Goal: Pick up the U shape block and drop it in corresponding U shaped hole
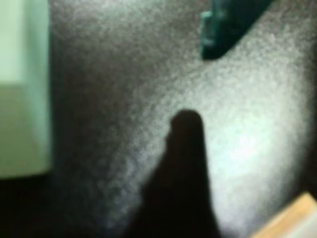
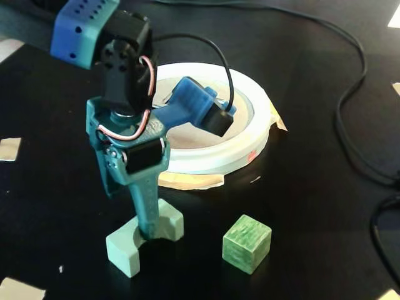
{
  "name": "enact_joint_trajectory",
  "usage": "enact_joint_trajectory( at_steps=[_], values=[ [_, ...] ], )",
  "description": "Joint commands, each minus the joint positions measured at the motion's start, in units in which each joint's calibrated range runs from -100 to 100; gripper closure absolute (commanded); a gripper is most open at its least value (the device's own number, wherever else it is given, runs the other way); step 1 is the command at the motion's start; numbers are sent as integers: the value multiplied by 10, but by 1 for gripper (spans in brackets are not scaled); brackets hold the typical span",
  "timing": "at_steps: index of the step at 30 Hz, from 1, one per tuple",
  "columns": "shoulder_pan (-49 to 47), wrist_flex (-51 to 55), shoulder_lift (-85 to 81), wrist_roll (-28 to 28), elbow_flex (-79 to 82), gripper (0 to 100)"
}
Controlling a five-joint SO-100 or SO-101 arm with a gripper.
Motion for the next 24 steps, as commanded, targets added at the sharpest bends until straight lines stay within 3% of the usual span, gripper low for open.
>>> enact_joint_trajectory(
  at_steps=[1,7,24],
  values=[
    [9,8,-15,-1,-43,44],
    [9,8,-16,0,-44,65],
    [-3,7,-16,2,-60,91]
  ],
)
